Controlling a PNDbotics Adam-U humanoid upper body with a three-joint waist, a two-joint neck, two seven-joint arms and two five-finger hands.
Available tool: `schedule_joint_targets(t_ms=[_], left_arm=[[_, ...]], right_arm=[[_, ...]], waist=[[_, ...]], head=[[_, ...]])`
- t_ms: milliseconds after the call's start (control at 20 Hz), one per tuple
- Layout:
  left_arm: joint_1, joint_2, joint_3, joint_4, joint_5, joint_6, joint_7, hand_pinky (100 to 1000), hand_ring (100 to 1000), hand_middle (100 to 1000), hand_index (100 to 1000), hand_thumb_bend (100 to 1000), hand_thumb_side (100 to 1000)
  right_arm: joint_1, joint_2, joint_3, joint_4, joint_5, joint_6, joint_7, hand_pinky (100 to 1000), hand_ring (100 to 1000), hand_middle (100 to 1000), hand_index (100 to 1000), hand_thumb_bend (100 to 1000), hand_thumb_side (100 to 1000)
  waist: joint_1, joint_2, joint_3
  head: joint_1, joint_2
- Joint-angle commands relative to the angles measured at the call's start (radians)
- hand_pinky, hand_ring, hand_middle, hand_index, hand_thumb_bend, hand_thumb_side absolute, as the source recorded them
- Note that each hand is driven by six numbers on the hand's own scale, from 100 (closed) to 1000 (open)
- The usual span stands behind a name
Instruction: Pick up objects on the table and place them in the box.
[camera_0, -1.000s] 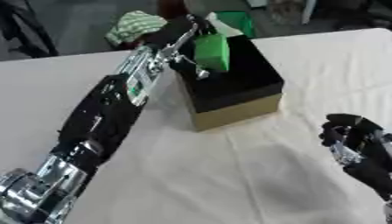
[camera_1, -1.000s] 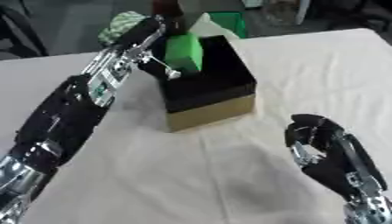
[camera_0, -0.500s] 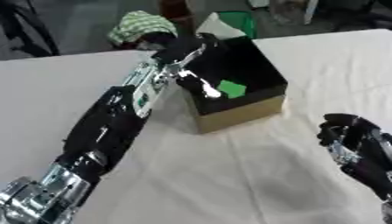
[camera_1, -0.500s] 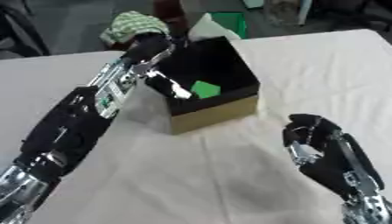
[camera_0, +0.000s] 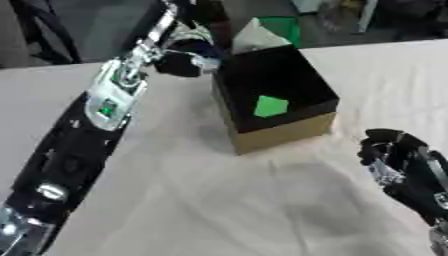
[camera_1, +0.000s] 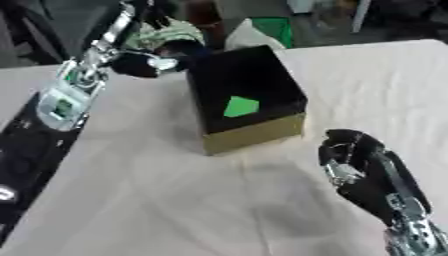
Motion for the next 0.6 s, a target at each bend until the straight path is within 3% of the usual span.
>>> schedule_joint_targets(t_ms=[50,300,600], left_arm=[[0.073,0.072,0.069,-0.199,0.153,0.031,0.056,649,640,619,747,719,384],[0.273,0.067,0.128,-0.363,0.219,0.050,0.093,645,638,617,747,683,425],[0.435,0.001,0.144,-0.387,0.214,0.039,0.087,636,631,610,741,624,508]], right_arm=[[-0.008,-0.008,-0.014,-0.015,-0.002,-0.001,-0.009,596,621,623,757,206,353],[-0.005,-0.007,-0.020,-0.016,-0.001,-0.001,-0.018,596,620,623,757,208,355],[-0.001,-0.005,-0.025,-0.023,-0.002,-0.002,-0.025,595,619,623,757,207,352]], waist=[[-0.005,-0.017,0.014],[-0.015,-0.010,0.041],[-0.017,-0.008,0.058]], head=[[-0.009,0.004],[-0.016,0.016],[-0.016,0.045]])
